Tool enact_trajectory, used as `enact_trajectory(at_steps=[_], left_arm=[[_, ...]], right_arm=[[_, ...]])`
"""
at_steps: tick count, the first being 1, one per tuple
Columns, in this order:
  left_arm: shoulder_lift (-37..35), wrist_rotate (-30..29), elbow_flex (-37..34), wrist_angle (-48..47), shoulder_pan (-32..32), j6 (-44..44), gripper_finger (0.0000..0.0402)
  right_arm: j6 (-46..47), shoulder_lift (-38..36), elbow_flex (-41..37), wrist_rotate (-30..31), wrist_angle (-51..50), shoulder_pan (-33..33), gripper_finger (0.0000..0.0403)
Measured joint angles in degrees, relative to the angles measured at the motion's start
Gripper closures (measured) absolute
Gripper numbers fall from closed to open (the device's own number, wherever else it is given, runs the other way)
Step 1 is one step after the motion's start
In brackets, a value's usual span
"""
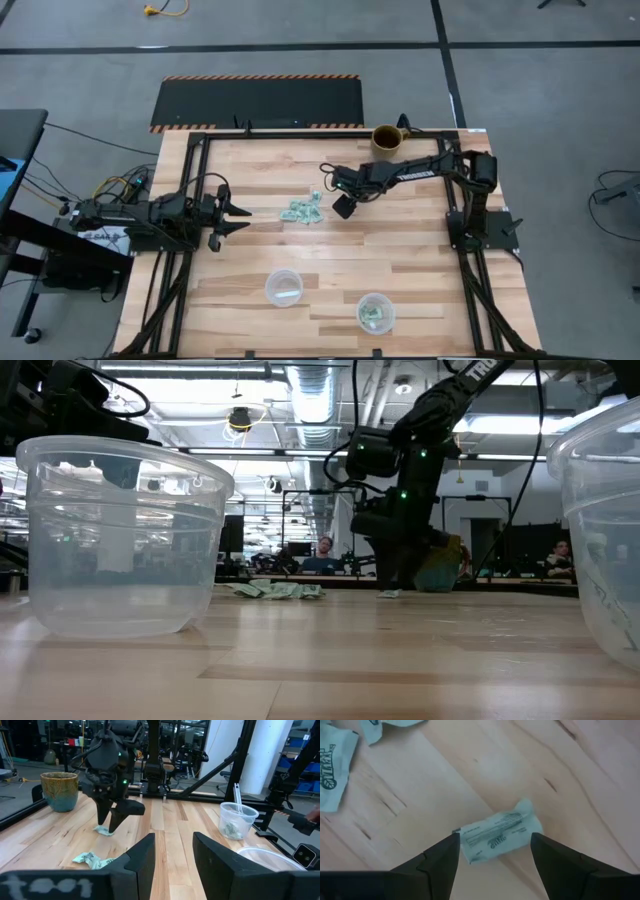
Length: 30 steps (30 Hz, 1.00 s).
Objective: Pick and place items into bin
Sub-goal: Put the stevia packet into the right transparent bin
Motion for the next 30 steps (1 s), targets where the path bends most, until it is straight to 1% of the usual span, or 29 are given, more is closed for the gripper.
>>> enact_trajectory(at_steps=[4,11,16,18,20,23,30], left_arm=[[0.0,0.0,0.0,0.0,0.0,0.0,0.0281],[0.0,0.0,0.0,0.0,0.0,0.0,0.0281],[0.0,0.0,0.0,0.0,0.0,0.0,0.0281],[0.0,0.0,0.0,0.0,0.0,0.0,0.0281],[0.0,0.0,0.0,0.0,0.0,0.0,0.0281],[0.0,0.1,0.0,0.0,0.0,0.0,0.0281],[0.0,0.1,0.0,0.0,0.0,0.0,0.0281]], right_arm=[[0.0,0.0,-1.4,0.0,1.2,0.0,0.0164],[0.3,3.7,-0.9,-1.2,1.4,0.1,0.0164],[2.5,4.3,-0.8,0.1,1.4,1.6,0.0164],[2.7,3.9,-0.7,0.9,1.2,2.1,0.0171],[2.8,3.6,-0.3,0.9,0.8,2.3,0.0185],[3.1,3.5,1.1,0.5,0.1,2.7,0.0218],[3.1,3.8,3.6,-1.1,-1.4,4.1,0.0329]])
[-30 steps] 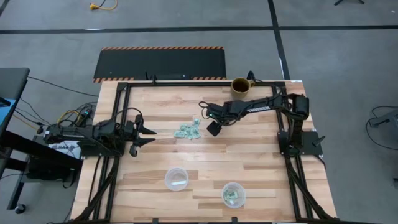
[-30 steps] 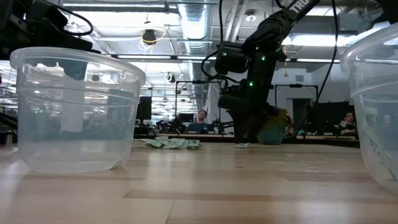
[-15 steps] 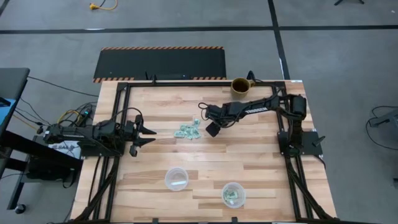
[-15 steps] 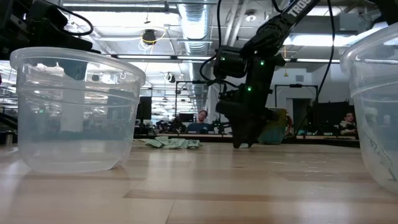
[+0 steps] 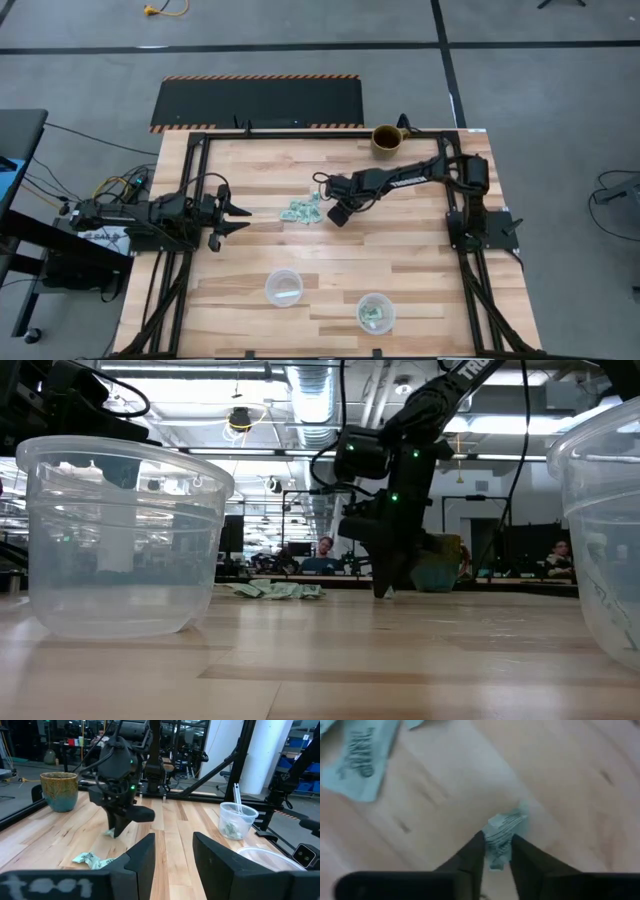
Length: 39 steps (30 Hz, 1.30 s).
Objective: Pick and place items into bin
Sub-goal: Put the stevia packet into the right transparent bin
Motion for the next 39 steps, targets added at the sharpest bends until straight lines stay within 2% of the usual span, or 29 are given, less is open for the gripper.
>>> enact_trajectory(at_steps=[5,11,16,21,24,27,34,39], left_arm=[[0.0,0.0,0.0,0.0,0.0,0.0,0.0281],[0.0,0.0,0.0,0.0,0.0,0.0,0.0281],[0.0,0.0,0.0,0.0,0.0,0.0,0.0281],[0.0,0.0,0.0,0.0,0.0,0.0,0.0281],[0.0,0.0,0.0,0.0,0.0,0.0,0.0281],[0.0,0.0,0.0,0.0,0.0,0.0,0.0281],[0.0,0.0,0.0,0.0,0.0,0.0,0.0281],[0.0,0.0,0.0,0.0,0.0,0.0,0.0281]], right_arm=[[0.7,0.0,2.5,-1.9,-3.0,1.0,0.0392],[2.1,0.0,7.5,-2.1,-10.4,2.7,0.0378],[2.1,-0.1,14.7,-1.8,-20.5,4.8,0.0396],[2.0,-0.2,22.6,3.6,-32.0,9.3,0.0386],[2.4,-1.0,26.0,7.6,-37.6,13.1,0.0393],[5.2,-4.1,26.4,10.5,-38.5,17.6,0.0397],[19.2,-13.3,23.8,17.3,-39.5,32.3,0.0391],[30.3,-16.4,20.7,22.0,-38.7,43.7,0.0394]])
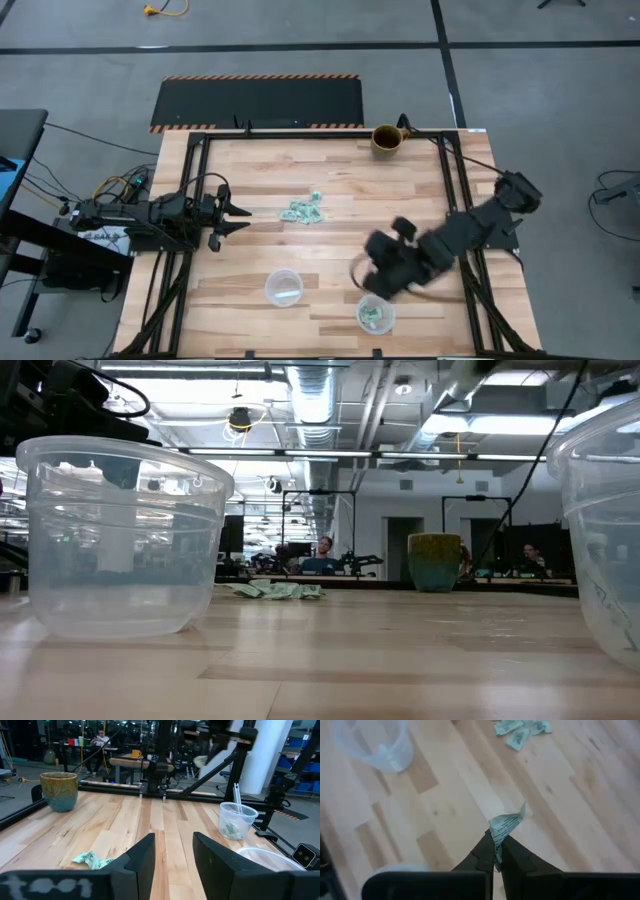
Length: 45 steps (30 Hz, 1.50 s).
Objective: Pick and place items into bin
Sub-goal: Put the stevia packet into the right transparent bin
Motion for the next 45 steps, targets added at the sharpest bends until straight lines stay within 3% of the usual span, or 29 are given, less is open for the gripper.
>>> enact_trajectory(at_steps=[3,8,16,25,32,45], left_arm=[[0.0,0.0,0.0,0.0,0.0,0.0,0.0281],[0.0,0.0,0.0,0.0,0.0,0.0,0.0281],[0.0,0.0,0.0,0.0,0.0,0.0,0.0281],[0.0,0.0,0.0,0.0,0.0,0.0,0.0281],[0.0,0.0,0.0,0.0,0.0,0.0,0.0281],[0.0,0.0,0.0,0.0,0.0,0.0,0.0281]], right_arm=[[6.5,0.3,-1.5,3.6,0.0,5.5,0.0392],[15.2,2.1,-5.7,4.6,2.6,11.7,0.0393],[22.2,8.2,-8.5,1.6,7.5,18.3,0.0389],[18.0,10.6,-8.4,0.1,18.2,18.7,0.0391],[17.3,10.7,-8.4,-0.1,19.1,18.7,0.0387],[17.2,10.7,-8.4,0.8,19.2,18.2,0.0324]])
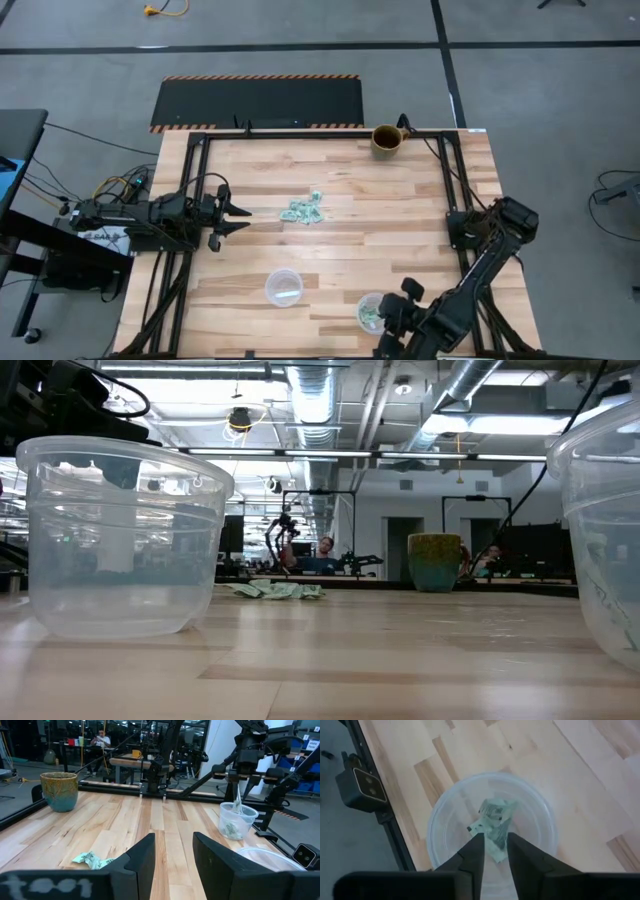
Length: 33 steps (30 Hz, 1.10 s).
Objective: Pick and place items into bin
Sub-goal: Put the stevia packet into the right transparent bin
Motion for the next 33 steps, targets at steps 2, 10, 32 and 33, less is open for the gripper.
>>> enact_trajectory(at_steps=[2,10,32,33], left_arm=[[0.0,0.0,0.0,0.0,0.0,0.0,0.0281],[0.0,0.0,0.0,0.0,0.0,0.0,0.0281],[0.0,-0.1,0.0,0.0,0.0,0.0,0.0281],[0.0,-0.1,0.0,0.0,0.0,0.0,0.0281]], right_arm=[[0.0,0.0,0.0,1.2,0.0,0.1,0.0312],[-1.5,0.0,0.0,8.6,-0.4,0.0,0.0272],[-32.2,0.0,0.0,9.8,18.2,-30.8,0.0275],[-33.0,0.0,0.0,5.2,18.9,-33.1,0.0276]])
